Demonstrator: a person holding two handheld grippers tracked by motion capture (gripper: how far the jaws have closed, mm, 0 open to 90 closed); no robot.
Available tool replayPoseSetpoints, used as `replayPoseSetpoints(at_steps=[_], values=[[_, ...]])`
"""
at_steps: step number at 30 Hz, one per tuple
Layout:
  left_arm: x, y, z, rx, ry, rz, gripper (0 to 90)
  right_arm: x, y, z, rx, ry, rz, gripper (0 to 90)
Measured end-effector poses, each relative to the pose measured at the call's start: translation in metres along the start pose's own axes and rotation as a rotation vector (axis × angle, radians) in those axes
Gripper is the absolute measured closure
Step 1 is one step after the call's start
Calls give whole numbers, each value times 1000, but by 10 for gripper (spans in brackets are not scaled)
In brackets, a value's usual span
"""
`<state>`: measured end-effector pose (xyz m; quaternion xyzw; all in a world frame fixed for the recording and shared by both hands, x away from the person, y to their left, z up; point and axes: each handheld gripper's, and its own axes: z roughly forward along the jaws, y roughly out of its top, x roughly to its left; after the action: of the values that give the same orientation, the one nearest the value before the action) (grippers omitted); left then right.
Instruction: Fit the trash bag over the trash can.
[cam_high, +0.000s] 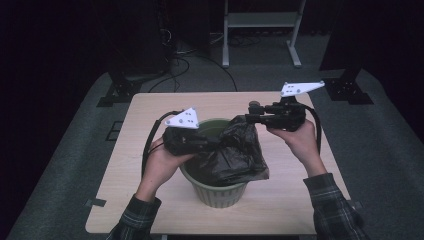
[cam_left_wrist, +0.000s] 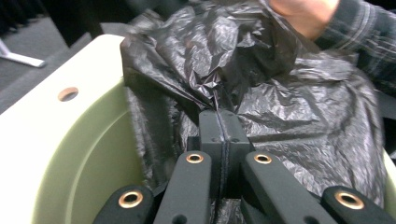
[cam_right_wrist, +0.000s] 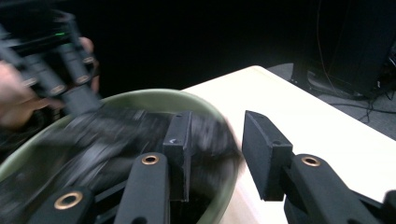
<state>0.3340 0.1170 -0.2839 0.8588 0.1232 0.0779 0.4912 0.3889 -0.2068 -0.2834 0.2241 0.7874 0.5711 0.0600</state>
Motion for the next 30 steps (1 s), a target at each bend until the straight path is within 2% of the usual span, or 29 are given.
replayPoseSetpoints(at_steps=[1, 5, 6, 7, 10, 12, 15, 16, 17, 18, 19, 20, 21, 24, 25, 26, 29, 30], values=[[1, -4, -4, -11, 13, -11, 899, 7, -2, -11, -8, -5, -4, 600], [3, -8, -6, -13, 20, -23, 900, 18, -3, -22, -24, 1, -16, 583], [3, -10, -6, -14, 21, -27, 899, 28, -2, -27, -31, 18, -34, 584], [3, -10, -6, -14, 21, -27, 899, 33, -2, -29, -34, 27, -42, 585], [3, -11, -5, -14, 20, -31, 899, 42, -3, -28, -36, 74, -50, 598], [3, -11, -5, -16, 18, -31, 899, 47, -4, -23, -11, 83, -59, 614], [3, -11, -6, -20, 19, -34, 899, 46, -8, -14, 11, 94, -48, 646], [3, -11, -6, -22, 19, -35, 899, 46, -9, -12, 15, 89, -46, 674], [3, -11, -6, -22, 19, -35, 900, 45, -10, -8, 29, 82, -43, 741], [3, -11, -6, -22, 20, -35, 900, 45, -10, -8, 29, 82, -43, 741], [2, -12, -8, -24, 27, -29, 900, 45, -12, -5, 30, 77, -65, 863], [2, -12, -8, -24, 27, -29, 899, 45, -12, -5, 30, 77, -65, 863], [2, -14, -11, -35, 33, -33, 899, 47, -14, -5, 14, 61, -81, 900], [3, -17, -18, -55, 49, -43, 900, 47, -15, -9, 3, 46, -91, 900], [5, -21, -26, -68, 68, -51, 900, 46, -17, -15, 5, 17, -94, 900], [5, -21, -26, -68, 68, -51, 900, 46, -17, -15, 5, 17, -94, 900], [7, -31, -44, -86, 104, -71, 900, 41, -21, -28, 8, -17, -89, 900], [7, -31, -44, -86, 104, -71, 900, 41, -21, -28, 8, -17, -89, 900]])
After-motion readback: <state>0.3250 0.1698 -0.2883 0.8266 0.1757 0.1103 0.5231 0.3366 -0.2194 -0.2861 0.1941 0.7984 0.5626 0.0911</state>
